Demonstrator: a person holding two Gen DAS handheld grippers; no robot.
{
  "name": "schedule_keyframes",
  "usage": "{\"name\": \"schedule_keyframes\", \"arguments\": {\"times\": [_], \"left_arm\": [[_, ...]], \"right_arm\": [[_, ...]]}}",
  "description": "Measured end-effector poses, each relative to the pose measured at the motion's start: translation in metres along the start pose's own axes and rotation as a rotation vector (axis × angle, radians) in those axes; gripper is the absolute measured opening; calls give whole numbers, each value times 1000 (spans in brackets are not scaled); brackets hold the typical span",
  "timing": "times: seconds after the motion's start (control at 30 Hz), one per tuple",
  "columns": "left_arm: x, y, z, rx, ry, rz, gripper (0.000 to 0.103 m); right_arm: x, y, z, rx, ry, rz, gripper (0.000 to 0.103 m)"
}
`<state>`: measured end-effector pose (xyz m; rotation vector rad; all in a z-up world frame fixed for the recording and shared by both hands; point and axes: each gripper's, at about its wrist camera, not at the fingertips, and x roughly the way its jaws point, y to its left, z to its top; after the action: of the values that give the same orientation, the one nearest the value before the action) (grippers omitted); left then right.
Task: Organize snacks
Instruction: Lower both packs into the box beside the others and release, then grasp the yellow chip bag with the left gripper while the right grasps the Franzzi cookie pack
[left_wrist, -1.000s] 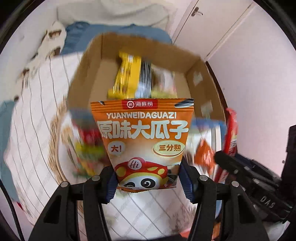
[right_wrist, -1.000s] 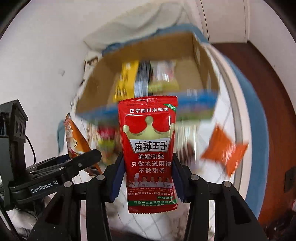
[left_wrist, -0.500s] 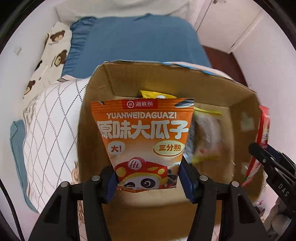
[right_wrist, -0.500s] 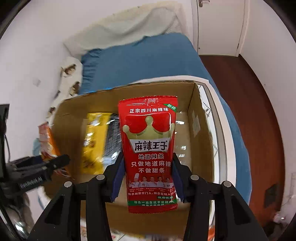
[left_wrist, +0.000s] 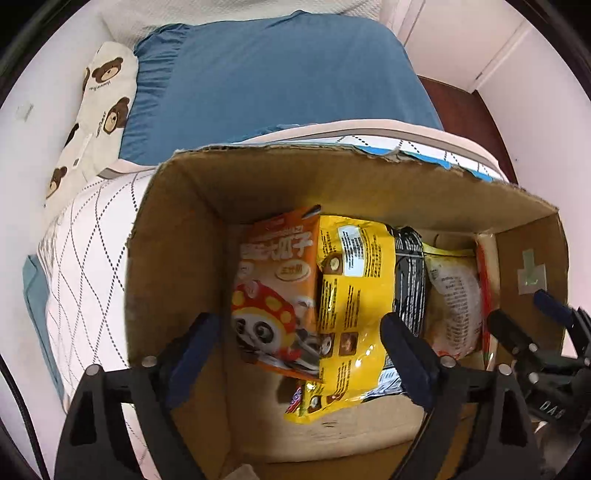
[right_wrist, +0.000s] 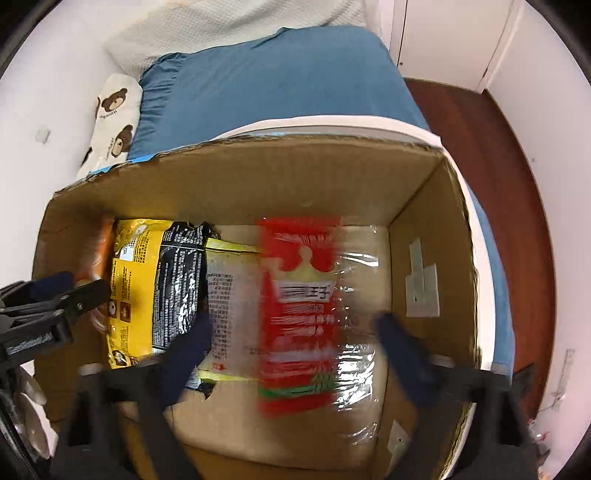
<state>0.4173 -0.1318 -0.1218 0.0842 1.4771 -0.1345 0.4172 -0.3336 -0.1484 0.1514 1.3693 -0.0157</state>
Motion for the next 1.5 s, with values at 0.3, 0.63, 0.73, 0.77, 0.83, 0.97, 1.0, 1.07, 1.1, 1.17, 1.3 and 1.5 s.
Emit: {"name": "schedule_keyframes", "arguments": {"times": [0.3, 0.63, 0.73, 0.77, 0.83, 0.97, 1.0, 1.07, 1.1, 1.17, 1.3, 1.5], "left_arm": [[-7, 0, -16, -33, -17, -41, 91], [-42, -1, -71, -37, -141, -61, 91], [-54, -4, -89, -22, -175, -50, 91], [-57, -6, -96, -17, -182, -53, 91], [-64, -6, -106, -20, -197, -59, 91], [-85, -10, -128, -11, -252, -56, 91], [-89, -11, -132, -8, -266, -50, 91], [-104, -14, -144, 3, -306, -39, 91], [-108, -15, -146, 3, -317, -41, 91], [-122, -18, -160, 8, -353, -43, 91], [-138, -21, -177, 8, -385, -56, 91], [-129, -19, -214, -16, -363, -69, 91]], "right_arm": [[-13, 3, -7, 10, -1, 13, 99], [-42, -1, -59, 26, -64, 38, 99], [-53, 1, -73, 18, -89, 46, 99], [-57, 1, -79, 16, -97, 51, 99], [-68, 4, -90, 8, -115, 56, 99], [-93, 8, -108, 3, -152, 71, 99], [-99, 9, -113, 3, -164, 76, 99], [-113, 9, -122, 2, -189, 83, 99], [-120, 10, -127, 0, -202, 87, 99], [-132, 13, -137, -3, -227, 92, 99], [-154, 17, -157, -8, -268, 105, 99], [-158, 12, -190, -16, -259, 130, 99]]}}
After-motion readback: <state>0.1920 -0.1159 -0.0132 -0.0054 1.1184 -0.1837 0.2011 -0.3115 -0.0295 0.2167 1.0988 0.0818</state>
